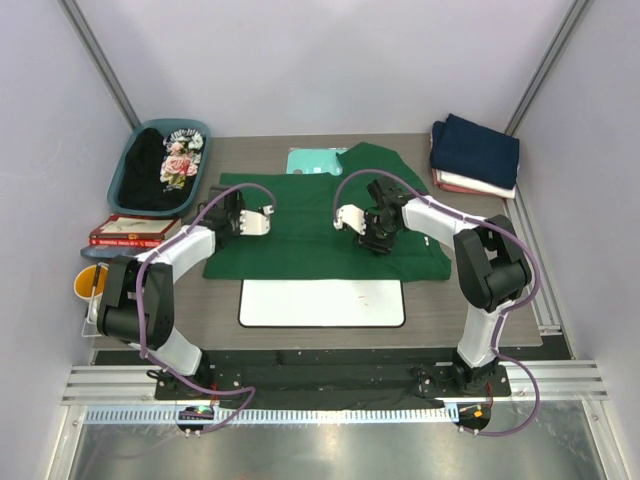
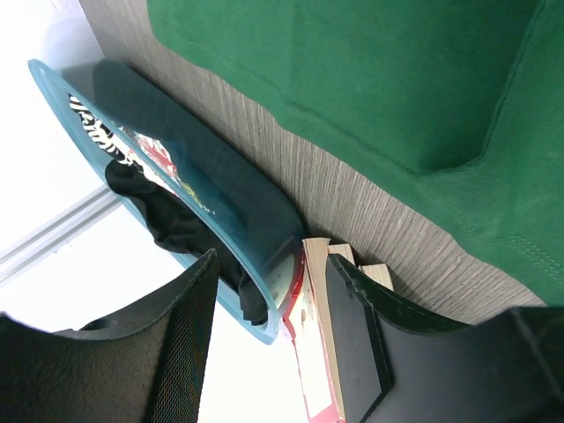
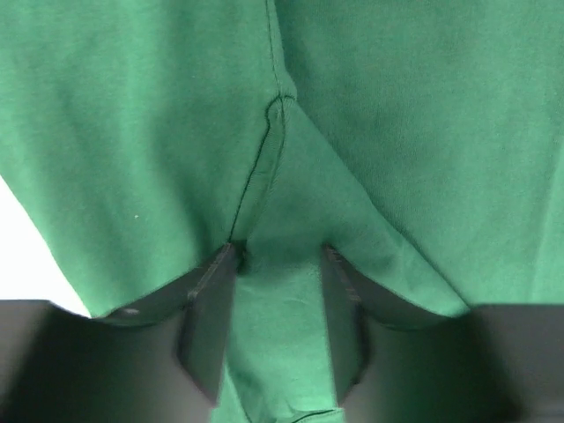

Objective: Fold and stack the t-shirts
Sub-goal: Fold the flattened tshirt in 1/3 of the way

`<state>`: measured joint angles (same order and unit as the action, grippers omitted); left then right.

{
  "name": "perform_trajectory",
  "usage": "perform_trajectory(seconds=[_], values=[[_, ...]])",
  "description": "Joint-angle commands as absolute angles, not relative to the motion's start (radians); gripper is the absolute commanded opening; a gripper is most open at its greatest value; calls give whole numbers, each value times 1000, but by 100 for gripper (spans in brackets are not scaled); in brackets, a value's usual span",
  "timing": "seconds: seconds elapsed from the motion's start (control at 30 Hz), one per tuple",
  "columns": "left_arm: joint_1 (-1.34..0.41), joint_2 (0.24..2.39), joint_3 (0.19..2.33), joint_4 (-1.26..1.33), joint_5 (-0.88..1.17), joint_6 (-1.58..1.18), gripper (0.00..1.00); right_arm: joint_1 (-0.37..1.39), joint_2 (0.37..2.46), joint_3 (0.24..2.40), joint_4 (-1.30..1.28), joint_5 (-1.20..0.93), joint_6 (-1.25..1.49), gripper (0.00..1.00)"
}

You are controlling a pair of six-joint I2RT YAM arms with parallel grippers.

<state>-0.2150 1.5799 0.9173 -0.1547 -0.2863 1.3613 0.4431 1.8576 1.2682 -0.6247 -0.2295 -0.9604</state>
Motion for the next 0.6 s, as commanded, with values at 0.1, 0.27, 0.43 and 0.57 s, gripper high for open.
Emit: perform_trajectory(seconds=[0.1, 0.27, 0.43, 0.57], values=[[-216, 1571, 957, -160, -259, 1354, 53, 445, 1858, 1327, -586, -184, -951, 19], [-216, 1589, 966, -161, -253, 1351, 53, 445, 1844, 1362, -591, -144, -982, 16], [-216, 1608, 985, -160, -245, 1341, 53, 448, 1858, 1422, -601, -127, -1009, 18], [-216, 1618, 992, -158, -242, 1336, 53, 451, 1893, 1465, -539, -97, -1020, 21]])
